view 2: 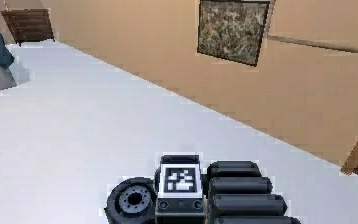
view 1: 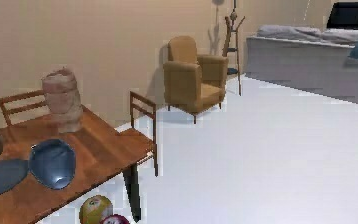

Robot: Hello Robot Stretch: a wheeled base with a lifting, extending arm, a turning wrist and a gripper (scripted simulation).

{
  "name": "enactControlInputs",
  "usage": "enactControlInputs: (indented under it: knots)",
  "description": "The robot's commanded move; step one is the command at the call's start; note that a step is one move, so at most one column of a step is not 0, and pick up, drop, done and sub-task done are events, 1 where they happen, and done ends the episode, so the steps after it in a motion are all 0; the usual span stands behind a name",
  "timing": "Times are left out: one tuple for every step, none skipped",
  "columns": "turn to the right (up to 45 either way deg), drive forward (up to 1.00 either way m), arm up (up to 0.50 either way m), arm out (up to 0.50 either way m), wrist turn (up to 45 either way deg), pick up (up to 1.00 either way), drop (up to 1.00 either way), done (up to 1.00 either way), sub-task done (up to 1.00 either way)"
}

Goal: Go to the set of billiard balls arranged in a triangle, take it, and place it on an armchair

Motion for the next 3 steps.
enactControlInputs:
  knots:
    - [15.0, 0.0, 0.0, 0.0, 0.0, 0.0, 0.0, 0.0, 0.0]
    - [0.0, 1.0, 0.0, 0.0, 0.0, 0.0, 0.0, 0.0, 0.0]
    - [3.0, 0.0, 0.0, 0.0, 0.0, 0.0, 0.0, 0.0, 0.0]
